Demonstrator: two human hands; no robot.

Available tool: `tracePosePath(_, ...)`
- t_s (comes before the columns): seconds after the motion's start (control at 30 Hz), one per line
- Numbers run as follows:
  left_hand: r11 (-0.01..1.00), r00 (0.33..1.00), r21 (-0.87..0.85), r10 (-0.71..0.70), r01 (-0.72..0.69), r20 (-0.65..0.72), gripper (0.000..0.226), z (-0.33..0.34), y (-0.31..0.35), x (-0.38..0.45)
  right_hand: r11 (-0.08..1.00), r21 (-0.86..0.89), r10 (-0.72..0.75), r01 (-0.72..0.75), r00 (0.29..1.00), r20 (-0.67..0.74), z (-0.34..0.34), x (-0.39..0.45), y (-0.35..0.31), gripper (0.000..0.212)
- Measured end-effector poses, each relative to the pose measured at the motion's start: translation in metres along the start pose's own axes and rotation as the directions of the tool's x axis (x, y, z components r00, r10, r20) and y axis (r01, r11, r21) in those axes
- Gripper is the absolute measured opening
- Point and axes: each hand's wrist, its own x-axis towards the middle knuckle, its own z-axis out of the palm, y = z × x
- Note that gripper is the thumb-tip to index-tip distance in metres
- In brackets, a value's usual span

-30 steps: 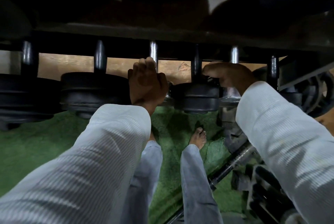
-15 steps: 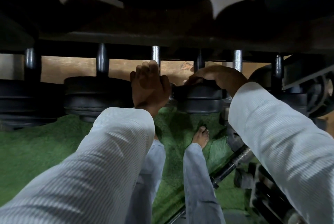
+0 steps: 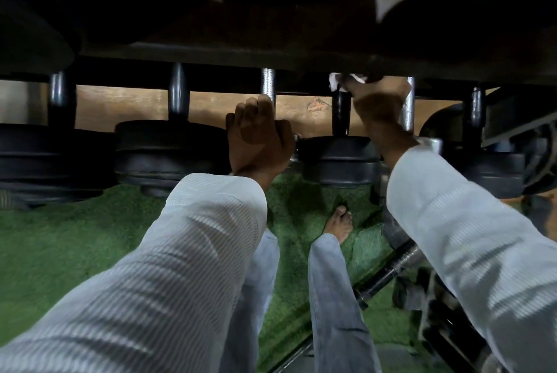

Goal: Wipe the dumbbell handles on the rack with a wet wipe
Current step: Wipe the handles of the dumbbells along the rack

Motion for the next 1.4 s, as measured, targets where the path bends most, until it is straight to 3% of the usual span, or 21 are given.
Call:
tracePosePath(0.13, 1.000, 1.000, -0.003, -0.002, 0.002, -0.008, 0.048, 0.001, 0.001, 0.000, 0.992, 0.126, 0.021, -0.017, 0.999, -0.026, -0.002, 0.008, 0.002, 0.051)
tracePosePath(0.23, 1.000, 1.000, -0.002, 0.003, -0.003, -0.010, 0.049, 0.001, 0.000, -0.001, 0.993, 0.113, -0.055, 0.037, 0.986, 0.158, -0.015, 0.007, 0.023, 0.027)
tracePosePath(0.37, 1.000, 1.000, 0.004, -0.001, 0.001, -0.003, 0.049, 0.001, 0.000, 0.000, 0.985, -0.127, -0.066, 0.119, 0.930, 0.360, -0.044, -0.012, 0.024, 0.010)
tracePosePath(0.47, 1.000, 1.000, 0.003, -0.008, 0.008, 0.012, 0.050, 0.002, -0.001, 0.001, 0.972, -0.212, -0.032, 0.105, 0.947, 0.321, -0.041, -0.017, 0.029, 0.005)
tracePosePath(0.53, 1.000, 1.000, 0.003, -0.007, 0.007, 0.009, 0.052, 0.001, 0.000, 0.000, 0.999, -0.030, 0.024, -0.019, 0.981, 0.190, -0.035, -0.020, 0.019, 0.013)
tracePosePath(0.63, 1.000, 1.000, -0.003, -0.003, 0.003, -0.012, 0.048, 0.002, 0.000, 0.000, 0.969, 0.244, 0.036, -0.034, 0.999, -0.005, -0.021, -0.013, 0.004, 0.012)
tracePosePath(0.8, 1.000, 0.999, 0.009, 0.007, -0.006, -0.034, 0.046, 0.004, -0.001, -0.001, 0.872, 0.460, 0.226, -0.168, 0.971, -0.074, 0.004, 0.017, 0.004, 0.011)
tracePosePath(0.93, 1.000, 0.999, 0.000, 0.004, -0.004, -0.048, 0.046, 0.003, 0.000, 0.000, 0.783, 0.508, 0.377, -0.360, 0.923, 0.073, 0.011, 0.026, 0.006, 0.007)
tracePosePath(1.07, 1.000, 0.998, -0.027, 0.005, -0.007, -0.058, 0.048, 0.003, -0.001, -0.001, 0.653, 0.570, 0.466, -0.498, 0.858, 0.215, 0.005, 0.024, 0.004, 0.030)
tracePosePath(1.17, 1.000, 0.997, -0.021, 0.013, -0.015, -0.072, 0.047, 0.003, -0.001, -0.001, 0.526, 0.624, 0.402, -0.578, 0.815, 0.417, 0.009, 0.015, -0.001, 0.004)
tracePosePath(1.2, 1.000, 0.997, -0.017, 0.014, -0.015, -0.074, 0.047, 0.004, -0.001, -0.001, 0.512, 0.623, 0.343, -0.591, 0.806, 0.483, 0.009, 0.012, -0.005, 0.006)
tracePosePath(1.27, 1.000, 0.997, -0.024, 0.017, -0.019, -0.076, 0.046, 0.004, -0.001, -0.002, 0.569, 0.585, 0.267, -0.578, 0.803, 0.533, 0.014, 0.010, -0.013, 0.004)
tracePosePath(1.33, 0.999, 0.997, -0.043, 0.015, -0.018, -0.080, 0.046, 0.004, -0.001, -0.001, 0.627, 0.536, 0.297, -0.565, 0.810, 0.506, 0.024, 0.013, -0.018, 0.045)
tracePosePath(1.4, 0.998, 0.997, -0.061, 0.010, -0.015, -0.081, 0.045, 0.004, -0.001, -0.001, 0.643, 0.552, 0.347, -0.530, 0.845, 0.408, 0.028, 0.011, -0.024, 0.051)
